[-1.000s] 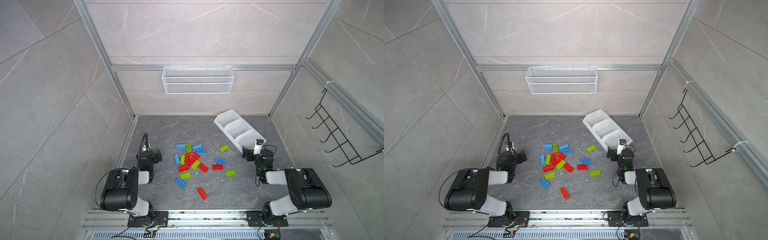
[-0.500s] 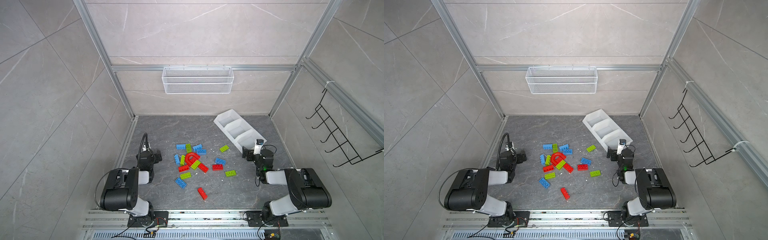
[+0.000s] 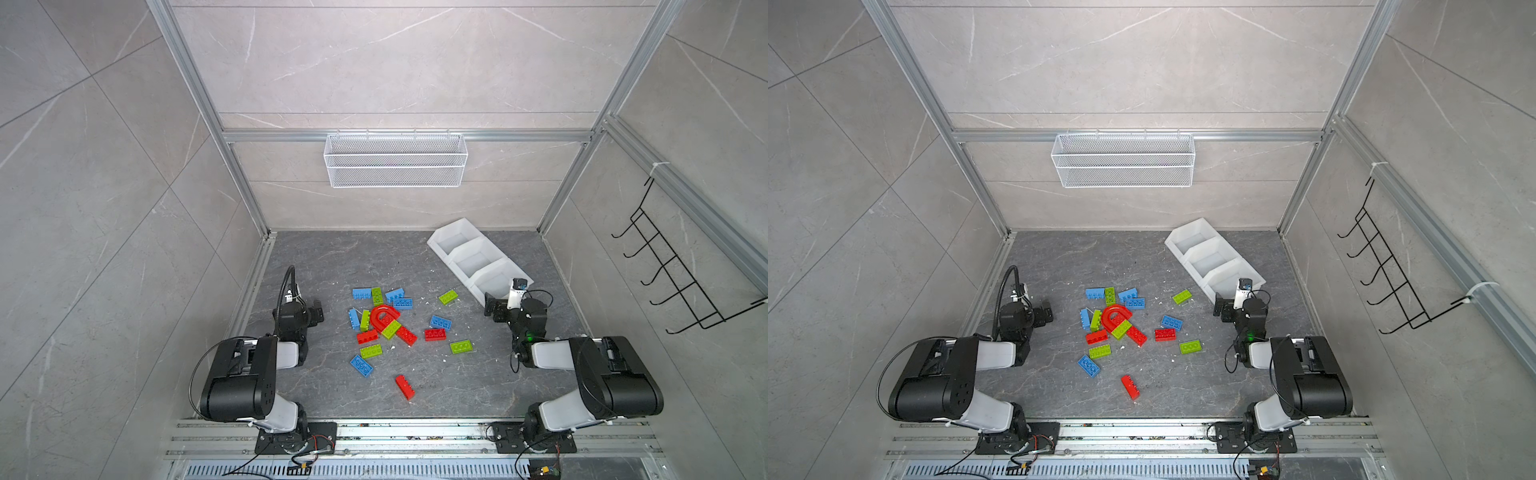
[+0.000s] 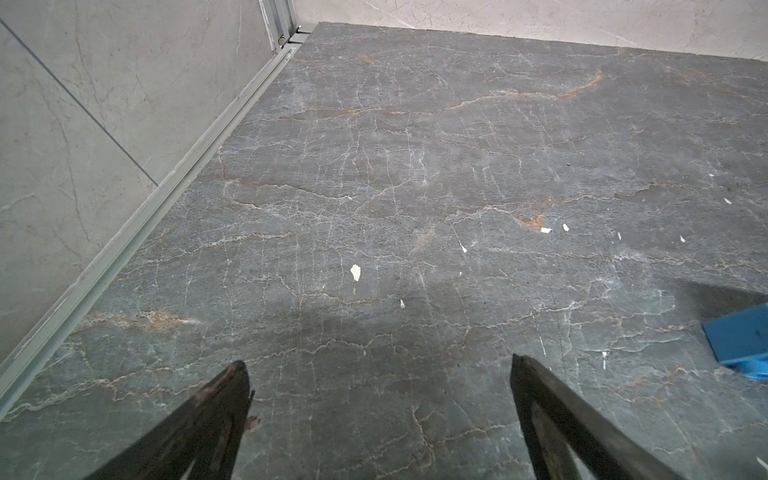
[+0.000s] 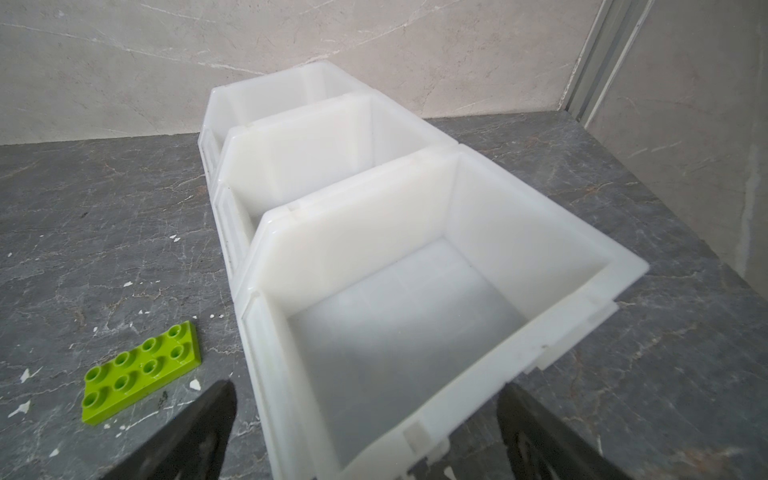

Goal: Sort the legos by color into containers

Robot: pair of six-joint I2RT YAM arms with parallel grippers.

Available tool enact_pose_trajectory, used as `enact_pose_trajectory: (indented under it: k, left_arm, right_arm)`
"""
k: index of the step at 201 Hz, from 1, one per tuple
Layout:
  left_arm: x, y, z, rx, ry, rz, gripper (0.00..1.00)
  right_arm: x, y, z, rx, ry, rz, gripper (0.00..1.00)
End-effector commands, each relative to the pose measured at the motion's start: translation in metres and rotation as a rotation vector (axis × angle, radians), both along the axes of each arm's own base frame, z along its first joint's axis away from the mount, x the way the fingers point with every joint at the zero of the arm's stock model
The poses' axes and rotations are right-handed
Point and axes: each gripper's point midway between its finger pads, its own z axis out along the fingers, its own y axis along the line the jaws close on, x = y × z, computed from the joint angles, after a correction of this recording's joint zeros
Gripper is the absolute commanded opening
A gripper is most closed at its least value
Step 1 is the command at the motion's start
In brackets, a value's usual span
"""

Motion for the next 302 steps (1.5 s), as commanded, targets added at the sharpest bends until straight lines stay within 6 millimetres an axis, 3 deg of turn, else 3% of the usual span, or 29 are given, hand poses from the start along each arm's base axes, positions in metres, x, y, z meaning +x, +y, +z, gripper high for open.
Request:
enact_pose_trajectory:
  k: [1,60,81,96,110,124,147,184,220,260,302]
  left_arm:
    - [0.01,0.001,0.021,0.017,-0.072,-0.009,1.0]
    - [0.012,0.002,0.025,0.021,-0.085,-0.004,1.0]
    - [0.013,0.005,0.04,0.011,0.023,0.015,1.0]
    - [0.011,0.006,0.068,-0.054,0.068,0.064,1.0]
    - [0.004,-0.012,0.095,-0.128,0.075,-0.007,1.0]
    - [-0.013,-0.033,0.115,-0.205,0.07,-0.07,1.0]
    - [-0.05,-0.086,0.134,-0.305,0.016,-0.325,1.0]
    - [-0.09,-0.094,0.122,-0.324,-0.13,-0.357,1.0]
    - [-0.099,-0.093,0.105,-0.295,-0.071,-0.361,1.0]
    - [-0.101,-0.097,0.092,-0.305,-0.067,-0.385,1.0]
    - [-0.102,-0.095,0.095,-0.281,-0.093,-0.387,1.0]
  right_arm:
    - [0.006,0.006,0.007,-0.011,-0.022,0.029,1.0]
    - [0.011,-0.001,0.016,-0.009,-0.013,-0.014,0.97]
    - [0.011,-0.009,0.049,0.004,0.043,-0.069,0.92]
    - [0.005,-0.004,0.083,0.082,0.031,-0.068,0.9]
    - [-0.004,0.004,0.112,0.199,0.047,-0.059,0.88]
    - [-0.009,0.011,0.121,0.299,0.11,-0.068,0.86]
    - [-0.006,0.029,0.112,0.373,0.256,-0.058,0.84]
    - [0.03,0.046,0.08,0.321,0.411,-0.065,0.85]
    - [0.059,0.046,0.04,0.313,0.513,-0.108,0.86]
    - [0.079,0.04,0.011,0.272,0.57,-0.155,0.86]
    - [0.096,0.031,-0.008,0.21,0.616,-0.202,0.86]
